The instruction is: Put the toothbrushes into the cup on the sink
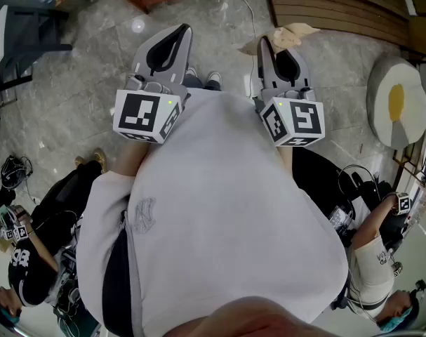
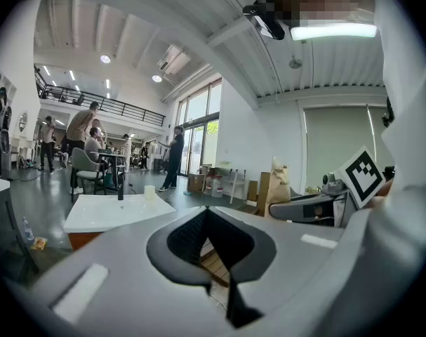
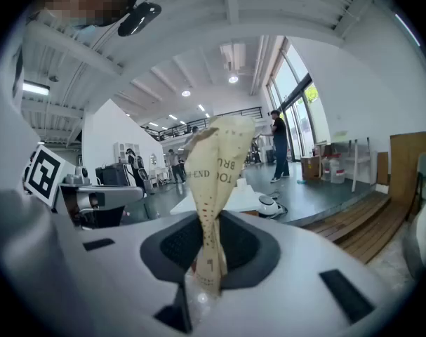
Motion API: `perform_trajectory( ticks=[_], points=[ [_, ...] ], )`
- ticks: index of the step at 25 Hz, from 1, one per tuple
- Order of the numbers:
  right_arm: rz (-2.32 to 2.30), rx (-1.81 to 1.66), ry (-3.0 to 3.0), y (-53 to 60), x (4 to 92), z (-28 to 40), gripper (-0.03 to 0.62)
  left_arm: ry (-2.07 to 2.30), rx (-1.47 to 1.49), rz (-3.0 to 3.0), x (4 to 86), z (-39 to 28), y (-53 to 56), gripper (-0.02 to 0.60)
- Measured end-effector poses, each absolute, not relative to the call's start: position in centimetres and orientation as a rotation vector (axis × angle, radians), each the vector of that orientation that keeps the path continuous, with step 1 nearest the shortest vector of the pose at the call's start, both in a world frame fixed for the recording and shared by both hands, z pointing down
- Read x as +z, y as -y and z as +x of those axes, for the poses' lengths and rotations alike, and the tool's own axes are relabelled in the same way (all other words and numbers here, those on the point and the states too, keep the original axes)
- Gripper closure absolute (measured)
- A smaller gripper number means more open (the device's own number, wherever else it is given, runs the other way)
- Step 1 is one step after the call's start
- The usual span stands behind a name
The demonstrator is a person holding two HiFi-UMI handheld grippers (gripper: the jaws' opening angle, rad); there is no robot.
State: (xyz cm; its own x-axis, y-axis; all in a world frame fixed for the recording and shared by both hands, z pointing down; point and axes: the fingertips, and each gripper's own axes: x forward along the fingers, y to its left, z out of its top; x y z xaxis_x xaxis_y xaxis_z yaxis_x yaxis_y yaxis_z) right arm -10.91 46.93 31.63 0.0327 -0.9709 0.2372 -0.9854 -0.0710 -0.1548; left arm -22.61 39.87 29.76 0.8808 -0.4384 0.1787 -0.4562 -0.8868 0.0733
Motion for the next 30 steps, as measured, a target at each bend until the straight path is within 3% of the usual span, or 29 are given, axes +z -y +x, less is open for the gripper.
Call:
perform_trajectory(
  ticks=[30],
  points=[
    [2.219,0.374,2.156,-49.0,31.0,-8.9,0.533,0.680,0.216,2.987,28.6,-19.9,-42.7,0.597]
  ],
)
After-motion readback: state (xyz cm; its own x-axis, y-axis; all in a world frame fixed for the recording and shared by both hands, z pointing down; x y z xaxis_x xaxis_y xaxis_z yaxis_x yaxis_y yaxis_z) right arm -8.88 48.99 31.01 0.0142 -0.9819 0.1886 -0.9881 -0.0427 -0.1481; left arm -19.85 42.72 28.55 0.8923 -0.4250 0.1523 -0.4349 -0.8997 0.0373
